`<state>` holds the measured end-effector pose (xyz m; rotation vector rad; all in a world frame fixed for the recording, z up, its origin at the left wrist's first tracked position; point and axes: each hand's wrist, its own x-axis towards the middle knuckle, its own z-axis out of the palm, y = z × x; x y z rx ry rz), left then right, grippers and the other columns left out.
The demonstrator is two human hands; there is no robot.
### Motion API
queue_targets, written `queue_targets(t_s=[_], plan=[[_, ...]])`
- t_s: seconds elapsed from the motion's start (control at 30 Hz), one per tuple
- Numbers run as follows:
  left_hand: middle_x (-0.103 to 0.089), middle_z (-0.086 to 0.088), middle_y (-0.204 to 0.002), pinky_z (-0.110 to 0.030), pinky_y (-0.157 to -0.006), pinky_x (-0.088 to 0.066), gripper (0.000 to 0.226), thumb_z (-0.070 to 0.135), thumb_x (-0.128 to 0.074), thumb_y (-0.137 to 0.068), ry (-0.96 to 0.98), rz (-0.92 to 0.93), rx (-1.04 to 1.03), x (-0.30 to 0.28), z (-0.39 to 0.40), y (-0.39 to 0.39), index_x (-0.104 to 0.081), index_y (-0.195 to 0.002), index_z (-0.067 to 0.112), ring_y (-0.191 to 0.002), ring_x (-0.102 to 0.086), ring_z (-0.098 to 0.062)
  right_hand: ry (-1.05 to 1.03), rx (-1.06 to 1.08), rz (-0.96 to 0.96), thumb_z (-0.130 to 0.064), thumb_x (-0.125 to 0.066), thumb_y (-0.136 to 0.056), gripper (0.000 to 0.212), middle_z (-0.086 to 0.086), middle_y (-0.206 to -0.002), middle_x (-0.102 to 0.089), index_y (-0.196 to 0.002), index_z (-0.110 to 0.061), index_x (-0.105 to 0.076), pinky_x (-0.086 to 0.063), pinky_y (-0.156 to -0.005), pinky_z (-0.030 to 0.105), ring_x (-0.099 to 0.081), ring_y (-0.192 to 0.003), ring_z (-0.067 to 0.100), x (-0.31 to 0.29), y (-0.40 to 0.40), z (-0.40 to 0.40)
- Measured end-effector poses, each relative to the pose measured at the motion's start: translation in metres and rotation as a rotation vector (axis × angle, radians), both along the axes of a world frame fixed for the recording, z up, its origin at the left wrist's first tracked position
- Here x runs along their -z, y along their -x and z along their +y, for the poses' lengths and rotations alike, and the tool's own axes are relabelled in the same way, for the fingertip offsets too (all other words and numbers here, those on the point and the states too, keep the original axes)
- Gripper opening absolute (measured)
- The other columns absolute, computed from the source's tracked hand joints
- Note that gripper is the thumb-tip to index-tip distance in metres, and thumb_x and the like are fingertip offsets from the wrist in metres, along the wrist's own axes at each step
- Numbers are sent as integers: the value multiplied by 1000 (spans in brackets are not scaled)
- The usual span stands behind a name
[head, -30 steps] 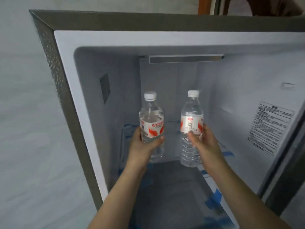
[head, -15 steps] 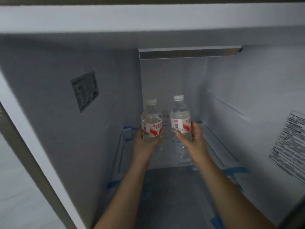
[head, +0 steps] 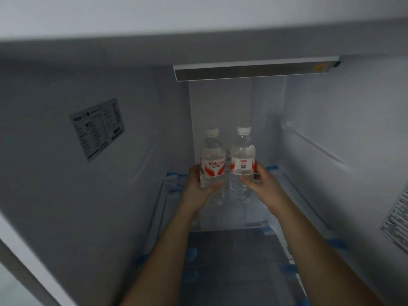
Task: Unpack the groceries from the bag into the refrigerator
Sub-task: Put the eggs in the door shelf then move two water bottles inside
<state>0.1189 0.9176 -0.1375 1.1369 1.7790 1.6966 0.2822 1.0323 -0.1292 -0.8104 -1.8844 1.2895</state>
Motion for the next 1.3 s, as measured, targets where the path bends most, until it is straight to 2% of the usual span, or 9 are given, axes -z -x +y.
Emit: queue_targets(t_s=[0.23,0.47,0.57,0.7,0.83,0.97,1.07,1.17,1.3], plan=[[-54,17,-116,-17,-76,-42,52,36,-74,-83,71,72,39,-5,9,-5,-44,-126,36,-100,-50,4,33,-1,39,-44,-63,-87,59,-9,-138,-54,-141,-33,-43,-41,-97,34,-49,-126,13,5,2,-1],[-53,19,-112,-2,-65,-38,47,34,-68,-89,79,135,24,-7,3,-11,-47,-132,28,-90,-47,15,8,40,12,-39,-58,-93,56,-6,-143,-51,-145,-31,-38,-40,-99,36,-47,-131,17,3,5,-10],[-54,17,-116,-4,-71,-38,40,31,-65,-92,76,147,-19,-4,-1,-20,-44,-126,35,-99,-51,5,-37,69,-70,-40,-55,-95,59,-4,-147,-47,-148,-32,-32,-37,-102,35,-44,-134,19,1,6,-15],[-50,29,-111,0,-75,-40,42,19,-63,-93,60,178,-17,0,-12,-37,-41,-122,40,-95,-49,17,-55,54,-120,-40,-54,-96,59,-7,-149,-43,-149,-35,-28,-36,-103,35,-42,-136,19,3,1,-30],[-52,25,-102,-4,-79,-44,35,12,-57,-95,50,209,-35,-1,-34,-48,-45,-104,44,-87,-52,22,-118,96,-198,-35,-50,-98,55,-2,-148,-43,-148,-28,-28,-33,-96,28,-44,-133,22,3,-12,-55],[-57,6,-126,-26,-94,-41,38,25,-58,-92,146,276,-16,0,-55,-51,-47,-128,30,-114,-54,-10,-128,82,-308,-34,-48,-99,52,2,-149,-43,-147,-23,-32,-30,-92,26,-43,-133,24,0,-26,-80],[-40,-4,-148,-41,-112,-31,62,41,-54,-92,412,508,59,2,-71,-50,-32,-147,21,-137,-35,-26,-175,81,-435,-38,-45,-100,50,6,-149,-43,-146,-23,-35,-35,-97,30,-45,-131,25,2,-32,-100],[-27,-9,-157,-41,-116,-24,69,42,-51,-95,471,705,82,6,-90,-50,-23,-151,13,-142,-26,-26,-293,109,-595,-42,-41,-100,50,7,-148,-43,-146,-22,-36,-36,-107,39,-43,-131,26,11,-37,-118],[-21,-9,-159,-39,-117,-21,68,42,-46,-98,521,872,125,3,-113,-54,-17,-153,15,-143,-22,-27,-549,194,-835,-44,-33,-101,53,8,-154,-35,-149,-21,-30,-27,-111,38,-32,-139,26,21,-45,-144]])
